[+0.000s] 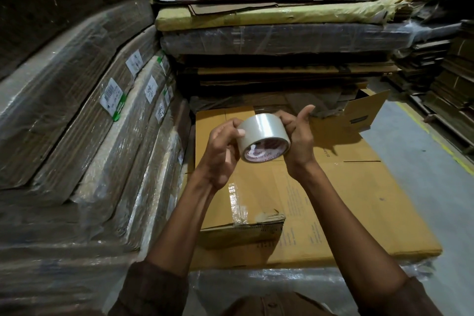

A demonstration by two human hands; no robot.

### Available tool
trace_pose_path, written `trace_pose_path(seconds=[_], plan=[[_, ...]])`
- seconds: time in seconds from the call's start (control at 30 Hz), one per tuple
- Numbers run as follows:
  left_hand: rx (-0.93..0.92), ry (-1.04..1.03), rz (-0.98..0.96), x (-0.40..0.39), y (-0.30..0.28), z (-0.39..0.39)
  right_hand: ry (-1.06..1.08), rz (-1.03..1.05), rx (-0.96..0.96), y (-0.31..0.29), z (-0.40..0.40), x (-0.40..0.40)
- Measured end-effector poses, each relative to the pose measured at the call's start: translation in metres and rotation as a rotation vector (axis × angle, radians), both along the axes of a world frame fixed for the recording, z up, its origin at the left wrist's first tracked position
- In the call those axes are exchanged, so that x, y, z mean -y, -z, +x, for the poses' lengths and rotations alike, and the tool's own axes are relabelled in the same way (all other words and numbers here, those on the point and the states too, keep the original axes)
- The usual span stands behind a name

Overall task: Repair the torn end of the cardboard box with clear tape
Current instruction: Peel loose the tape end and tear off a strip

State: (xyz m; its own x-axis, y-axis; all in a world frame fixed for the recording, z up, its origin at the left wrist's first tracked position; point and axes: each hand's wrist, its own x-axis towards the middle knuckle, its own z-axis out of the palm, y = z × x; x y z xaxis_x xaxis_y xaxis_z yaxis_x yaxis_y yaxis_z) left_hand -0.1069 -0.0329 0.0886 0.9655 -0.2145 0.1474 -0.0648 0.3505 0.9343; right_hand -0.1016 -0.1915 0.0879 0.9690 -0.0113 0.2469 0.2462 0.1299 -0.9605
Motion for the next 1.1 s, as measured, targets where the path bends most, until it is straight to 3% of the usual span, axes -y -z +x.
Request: trace_pose_path(seconds=[0.17,0.47,0.57,0.73,0.87,0.97,1.1], plan=[[0.026,0.059,0.137,-0.003,0.0,-0.005,0.08,0.055,-0.114,0.012,-0.005,0.0],[0.121,0.087,0.459,-0.009,-0.018,-0.002,0.007,-0.403,0.139,0.0,0.001,0.003],[0.128,0.057,0.431,-0.007,-0.017,-0.002,0.03,-0.46,0.175,-0.003,0.001,0.005],[0.023,-0.019,0.123,-0.001,-0.011,-0.005,-0.046,0.009,0.109,0.001,0.005,0.006],[-0.064,-0.121,0.06,0.0,-0.01,-0.006,-0.092,-0.146,0.288,0.002,-0.006,0.01],[-0.103,-0.161,0.076,0.0,-0.012,-0.006,-0.246,-0.339,0.318,-0.008,-0.014,0.011],[-0.136,-0.148,0.139,0.002,-0.017,-0.006,-0.293,-0.602,0.367,-0.018,-0.014,0.008]])
